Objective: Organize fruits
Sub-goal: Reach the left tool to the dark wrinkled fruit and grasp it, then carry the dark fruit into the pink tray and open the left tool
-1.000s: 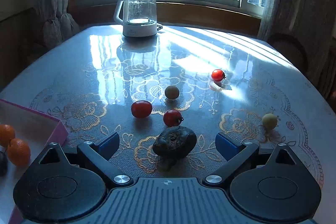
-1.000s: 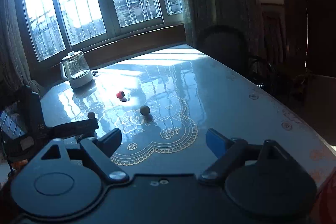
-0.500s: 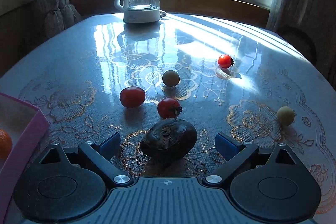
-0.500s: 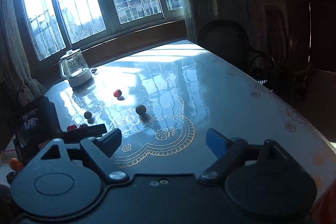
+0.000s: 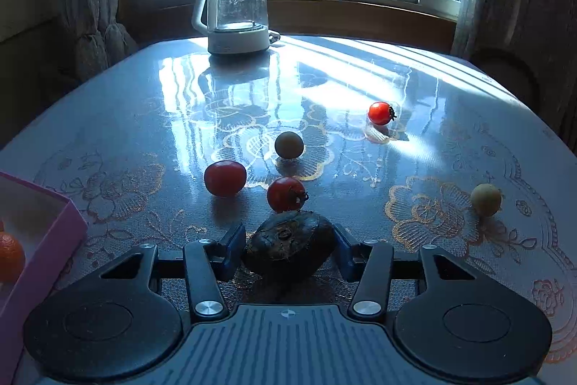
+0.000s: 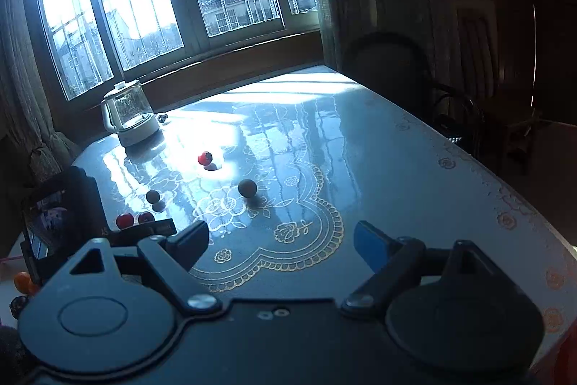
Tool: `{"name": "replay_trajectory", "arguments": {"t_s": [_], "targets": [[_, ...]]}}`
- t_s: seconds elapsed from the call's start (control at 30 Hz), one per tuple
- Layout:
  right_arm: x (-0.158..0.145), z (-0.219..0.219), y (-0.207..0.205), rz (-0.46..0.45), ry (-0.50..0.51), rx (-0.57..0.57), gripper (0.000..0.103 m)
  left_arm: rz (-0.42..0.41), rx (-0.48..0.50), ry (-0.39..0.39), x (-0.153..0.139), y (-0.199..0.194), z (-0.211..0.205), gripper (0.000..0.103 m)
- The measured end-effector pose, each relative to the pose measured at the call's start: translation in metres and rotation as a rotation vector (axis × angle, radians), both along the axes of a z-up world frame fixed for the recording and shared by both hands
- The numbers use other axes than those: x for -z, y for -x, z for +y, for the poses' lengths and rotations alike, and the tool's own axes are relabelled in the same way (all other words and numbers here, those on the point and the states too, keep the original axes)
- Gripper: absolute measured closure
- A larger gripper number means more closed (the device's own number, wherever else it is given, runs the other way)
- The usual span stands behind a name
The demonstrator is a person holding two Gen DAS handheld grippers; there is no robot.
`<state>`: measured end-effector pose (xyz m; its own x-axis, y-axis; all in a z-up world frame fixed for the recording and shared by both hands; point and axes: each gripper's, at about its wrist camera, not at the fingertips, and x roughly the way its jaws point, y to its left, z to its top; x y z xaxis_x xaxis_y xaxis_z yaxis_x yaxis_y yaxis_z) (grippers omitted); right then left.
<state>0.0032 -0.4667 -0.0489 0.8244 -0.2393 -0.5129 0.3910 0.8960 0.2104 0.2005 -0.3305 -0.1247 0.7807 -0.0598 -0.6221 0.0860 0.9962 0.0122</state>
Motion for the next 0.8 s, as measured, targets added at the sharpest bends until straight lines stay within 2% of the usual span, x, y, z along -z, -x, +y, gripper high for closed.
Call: {"name": "replay_trajectory", "arguments": {"t_s": [0.2, 0.37, 0.43, 0.53, 0.8], "targets": [[-0.002, 0.005, -0.001, -0.004, 0.007, -0.011, 0.016, -0.003, 0.010, -0.002, 0.000, 0.003, 0.003, 0.053], [-0.005, 0.008, 0.001, -0.001, 0.011, -0.006, 0.016, -0.021, 0.017, 0.008, -0.007, 0.008, 0.009, 0.061], [-0.006, 0.009, 0.000, -0.002, 0.012, -0.005, 0.016, -0.017, 0.030, 0.012, -0.006, 0.009, 0.011, 0.061], [-0.008, 0.014, -0.001, -0.003, 0.018, -0.007, 0.016, -0.038, 0.049, -0.020, -0.003, 0.012, 0.010, 0.063], [-0.013, 0.031, -0.002, -0.004, 0.047, -0.023, 0.016, -0.014, 0.053, 0.032, -0.005, 0.015, 0.021, 0.064]]}}
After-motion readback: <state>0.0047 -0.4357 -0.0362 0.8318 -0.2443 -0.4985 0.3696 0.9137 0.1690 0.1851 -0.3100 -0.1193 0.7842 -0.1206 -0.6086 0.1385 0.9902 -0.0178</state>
